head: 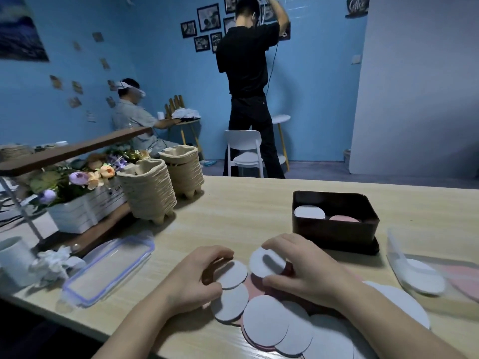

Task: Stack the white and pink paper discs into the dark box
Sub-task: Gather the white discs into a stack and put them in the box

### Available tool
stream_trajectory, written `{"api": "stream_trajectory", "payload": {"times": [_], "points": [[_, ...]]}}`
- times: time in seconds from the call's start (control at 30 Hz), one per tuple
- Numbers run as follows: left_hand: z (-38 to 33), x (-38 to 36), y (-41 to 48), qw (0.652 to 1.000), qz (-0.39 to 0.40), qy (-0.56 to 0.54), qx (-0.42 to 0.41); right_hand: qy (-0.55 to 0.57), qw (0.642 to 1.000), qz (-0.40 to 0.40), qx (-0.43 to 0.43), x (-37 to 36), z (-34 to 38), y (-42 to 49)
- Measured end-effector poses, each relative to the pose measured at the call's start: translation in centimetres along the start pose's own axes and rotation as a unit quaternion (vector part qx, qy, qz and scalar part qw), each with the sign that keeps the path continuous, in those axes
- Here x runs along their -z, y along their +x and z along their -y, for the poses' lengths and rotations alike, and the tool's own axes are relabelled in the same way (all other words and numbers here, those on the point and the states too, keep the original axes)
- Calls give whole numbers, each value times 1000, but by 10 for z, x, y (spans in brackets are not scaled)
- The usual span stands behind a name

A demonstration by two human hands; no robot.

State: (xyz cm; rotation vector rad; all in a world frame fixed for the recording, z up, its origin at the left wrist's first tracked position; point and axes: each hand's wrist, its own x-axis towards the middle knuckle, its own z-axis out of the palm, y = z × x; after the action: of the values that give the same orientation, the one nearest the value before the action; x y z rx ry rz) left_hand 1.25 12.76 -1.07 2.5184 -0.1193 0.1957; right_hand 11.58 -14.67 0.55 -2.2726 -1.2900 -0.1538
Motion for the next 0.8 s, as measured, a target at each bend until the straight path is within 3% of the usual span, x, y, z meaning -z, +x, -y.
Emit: {"api": "stream_trajectory", "payload": {"times": [0.8], "points": [[3, -5, 4, 1000, -20, 10, -19, 23, 999, 1, -25, -8, -1, -1]]}}
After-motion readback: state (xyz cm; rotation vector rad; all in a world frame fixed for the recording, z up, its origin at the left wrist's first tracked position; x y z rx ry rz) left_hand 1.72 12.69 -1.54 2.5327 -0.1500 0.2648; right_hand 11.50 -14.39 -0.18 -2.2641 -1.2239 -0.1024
